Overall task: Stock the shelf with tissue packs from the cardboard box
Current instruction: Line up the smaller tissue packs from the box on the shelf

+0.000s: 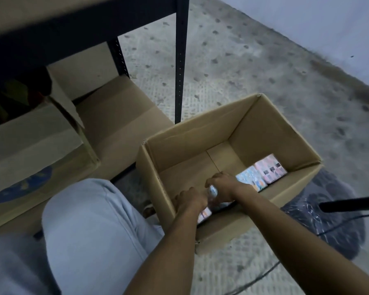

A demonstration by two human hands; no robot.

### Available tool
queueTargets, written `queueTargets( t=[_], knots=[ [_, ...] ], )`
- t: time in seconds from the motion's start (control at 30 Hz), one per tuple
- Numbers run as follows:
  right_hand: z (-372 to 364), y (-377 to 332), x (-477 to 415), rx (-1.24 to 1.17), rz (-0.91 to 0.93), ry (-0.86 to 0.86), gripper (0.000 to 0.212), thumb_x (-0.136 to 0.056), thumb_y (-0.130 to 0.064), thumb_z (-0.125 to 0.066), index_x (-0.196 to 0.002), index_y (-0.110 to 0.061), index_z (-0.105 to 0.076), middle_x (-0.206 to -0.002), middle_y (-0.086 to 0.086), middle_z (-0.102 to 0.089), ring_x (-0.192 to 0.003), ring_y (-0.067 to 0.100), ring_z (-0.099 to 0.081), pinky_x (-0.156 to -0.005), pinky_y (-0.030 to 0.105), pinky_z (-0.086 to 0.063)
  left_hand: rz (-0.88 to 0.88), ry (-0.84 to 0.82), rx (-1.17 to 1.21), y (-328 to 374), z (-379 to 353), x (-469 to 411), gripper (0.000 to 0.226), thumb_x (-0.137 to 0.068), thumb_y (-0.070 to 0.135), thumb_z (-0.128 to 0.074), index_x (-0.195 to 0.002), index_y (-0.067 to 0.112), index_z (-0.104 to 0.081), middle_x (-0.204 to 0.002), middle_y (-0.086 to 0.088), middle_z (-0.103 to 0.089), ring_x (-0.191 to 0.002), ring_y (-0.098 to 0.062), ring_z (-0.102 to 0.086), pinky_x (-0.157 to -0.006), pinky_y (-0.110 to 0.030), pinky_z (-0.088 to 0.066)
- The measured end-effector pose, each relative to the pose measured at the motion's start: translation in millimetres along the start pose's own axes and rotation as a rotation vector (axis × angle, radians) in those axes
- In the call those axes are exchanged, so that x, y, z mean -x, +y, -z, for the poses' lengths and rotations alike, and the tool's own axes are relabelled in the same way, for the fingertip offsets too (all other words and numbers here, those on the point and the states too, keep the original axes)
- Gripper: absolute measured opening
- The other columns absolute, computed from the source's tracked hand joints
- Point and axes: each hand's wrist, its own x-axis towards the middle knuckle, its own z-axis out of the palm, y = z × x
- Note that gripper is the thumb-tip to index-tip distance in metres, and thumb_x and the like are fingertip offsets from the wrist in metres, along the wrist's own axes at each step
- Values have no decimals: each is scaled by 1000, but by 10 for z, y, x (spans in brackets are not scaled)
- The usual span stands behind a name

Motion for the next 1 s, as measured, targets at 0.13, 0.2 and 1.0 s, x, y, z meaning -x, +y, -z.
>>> queueTargets(
  t=[0.13, 0.2, 1.0],
  knots=[
    [59, -3, 12, 6, -6, 0, 60, -72, -43, -73, -127, -31, -50, -125, 8, -55, -119, 29, -40, -91, 38, -40, -10, 4, 19, 1, 18, -36, 36, -88, 38, -55, -117, 18, -60, -128, -6, -58, -117, -26, -54, -98, -36, -44],
    [92, 3, 37, -9, -7, -5, 59, -73, -41, -72, -127, -31, -51, -125, 7, -56, -119, 28, -40, -91, 36, -40, -9, 21, 50, -3, 6, -44, 35, -85, 35, -57, -114, 17, -62, -126, -6, -59, -114, -27, -56, -97, -38, -47],
    [966, -8, 1240, -190, -37, 498, 45, -66, -51, -69, -108, -35, -65, -103, -8, -70, -98, 18, -60, -85, 35, -48, -435, 452, 22, -23, 829, 999, 30, -82, 46, -56, -109, 37, -67, -116, -1, -68, -109, -29, -60, -87, -33, -47]
  ],
)
